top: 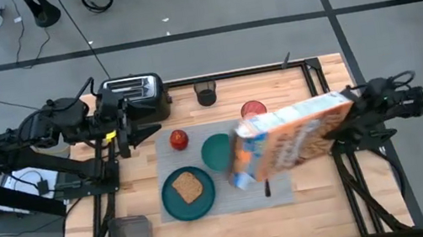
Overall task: Arrange a breakfast setting
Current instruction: Pour the cereal from the orange cereal box into the dark green bowl
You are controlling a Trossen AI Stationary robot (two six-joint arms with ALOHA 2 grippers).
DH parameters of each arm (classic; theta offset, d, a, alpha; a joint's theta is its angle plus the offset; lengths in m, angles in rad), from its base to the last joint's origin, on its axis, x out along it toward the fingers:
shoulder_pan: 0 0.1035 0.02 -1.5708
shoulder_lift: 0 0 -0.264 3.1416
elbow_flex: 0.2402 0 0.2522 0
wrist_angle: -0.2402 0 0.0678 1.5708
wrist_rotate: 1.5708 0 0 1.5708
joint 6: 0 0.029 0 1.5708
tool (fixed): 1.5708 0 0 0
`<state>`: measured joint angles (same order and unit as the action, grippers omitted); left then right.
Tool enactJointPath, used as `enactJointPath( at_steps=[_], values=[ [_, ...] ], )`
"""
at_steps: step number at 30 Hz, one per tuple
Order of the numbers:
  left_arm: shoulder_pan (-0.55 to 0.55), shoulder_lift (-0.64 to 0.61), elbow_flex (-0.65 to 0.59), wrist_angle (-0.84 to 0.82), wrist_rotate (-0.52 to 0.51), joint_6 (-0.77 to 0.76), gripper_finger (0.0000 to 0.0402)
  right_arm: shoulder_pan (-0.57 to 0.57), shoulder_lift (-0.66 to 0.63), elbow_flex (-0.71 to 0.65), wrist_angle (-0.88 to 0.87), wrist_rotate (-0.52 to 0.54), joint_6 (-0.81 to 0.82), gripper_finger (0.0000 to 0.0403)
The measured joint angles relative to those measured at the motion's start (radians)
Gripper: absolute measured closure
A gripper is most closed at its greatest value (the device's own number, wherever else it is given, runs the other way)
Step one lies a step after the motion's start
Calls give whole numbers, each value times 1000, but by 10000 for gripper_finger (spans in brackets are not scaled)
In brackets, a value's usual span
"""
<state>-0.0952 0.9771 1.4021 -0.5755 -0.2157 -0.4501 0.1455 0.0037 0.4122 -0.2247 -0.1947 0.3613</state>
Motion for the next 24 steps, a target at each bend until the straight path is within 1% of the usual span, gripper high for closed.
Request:
enactJointPath(
  at_steps=[7, 11, 15, 17, 21, 24],
  values=[
    [0, 0, 0, 0, 0, 51, 92, 0, 4, 0, -179, 195, -106, 116],
    [0, 0, 0, -28, 0, 51, 92, 0, 10, 1, -267, 287, -133, 116],
    [0, 0, -1, -55, 0, 51, 92, 0, 57, 1, -243, 289, -152, 117],
    [0, 0, -1, -54, 0, 52, 92, 1, 96, 3, -230, 268, -159, 135],
    [0, -2, -1, -54, 0, 53, 92, 7, 177, 16, -256, 248, -183, 135],
    [0, -2, -1, -55, 0, 53, 92, 13, 218, 46, -261, 258, -213, 135]
  ],
)
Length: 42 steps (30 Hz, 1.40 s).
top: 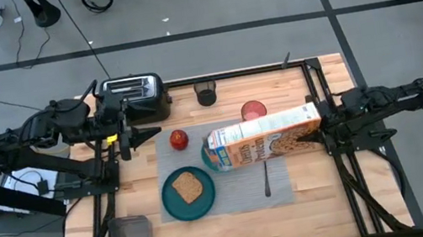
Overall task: Arrange a breakfast setting
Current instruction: Pour the cereal from the orange cereal box into the dark green bowl
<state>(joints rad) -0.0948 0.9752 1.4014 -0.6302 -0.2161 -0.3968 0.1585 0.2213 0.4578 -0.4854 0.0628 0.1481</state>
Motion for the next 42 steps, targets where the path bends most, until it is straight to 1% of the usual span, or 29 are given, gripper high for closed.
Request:
enactJointPath(
  at_steps=[6, 10, 16, 24, 33, 42],
  values=[
    [0, 0, 0, -4, 0, 1, 92, 0, 46, 51, -47, 51, -27, 135],
    [0, 0, 0, -4, 0, 12, 92, 0, 61, 68, -85, 65, -36, 135],
    [0, 0, 0, -4, 0, 16, 92, 0, 93, 101, -103, 72, -39, 135],
    [0, 0, -1, -6, 0, 22, 92, 0, 158, 161, -176, 73, -40, 135],
    [0, 0, -1, -42, 0, 17, 92, 0, 223, 242, -208, 74, -50, 135],
    [0, 0, -1, -60, 0, 43, 92, 0, 303, 327, -288, 73, -102, 135]
  ],
)
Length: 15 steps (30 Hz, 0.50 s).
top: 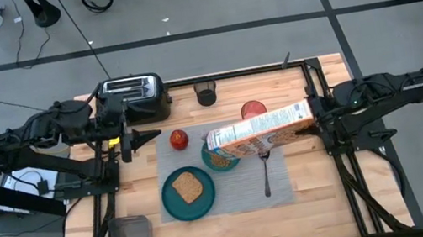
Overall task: Arrange a breakfast setting
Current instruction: Pour the cereal from the orange cereal box into the dark green bowl
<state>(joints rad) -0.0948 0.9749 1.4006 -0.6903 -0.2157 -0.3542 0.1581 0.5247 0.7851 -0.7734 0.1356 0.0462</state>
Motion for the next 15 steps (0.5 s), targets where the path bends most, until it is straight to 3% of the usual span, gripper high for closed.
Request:
enactJointPath(
  at_steps=[15],
  values=[
    [0, 0, 0, -81, 15, 87, 92, 0, 89, 87, -28, 0, -31, 136]
  ],
)
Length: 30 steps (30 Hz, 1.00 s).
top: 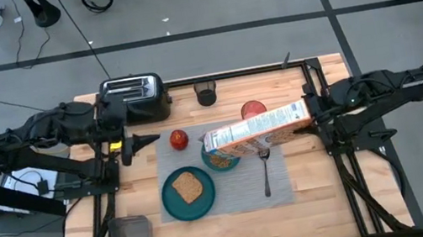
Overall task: Arrange a breakfast setting
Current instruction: Pour the cereal from the orange cereal box into the dark green bowl
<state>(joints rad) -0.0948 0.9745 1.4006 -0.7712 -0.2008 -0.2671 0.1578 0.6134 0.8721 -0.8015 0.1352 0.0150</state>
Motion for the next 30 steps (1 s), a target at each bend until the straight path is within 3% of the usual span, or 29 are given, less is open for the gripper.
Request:
enactJointPath(
  at_steps=[17, 30],
  values=[
    [0, -2, 0, -82, 3, 17, 92, -1, 36, 60, -20, 2, 18, 136],
    [0, -2, 0, -80, 3, -71, 92, -1, 36, 136, -135, 0, 9, 136]
  ],
)
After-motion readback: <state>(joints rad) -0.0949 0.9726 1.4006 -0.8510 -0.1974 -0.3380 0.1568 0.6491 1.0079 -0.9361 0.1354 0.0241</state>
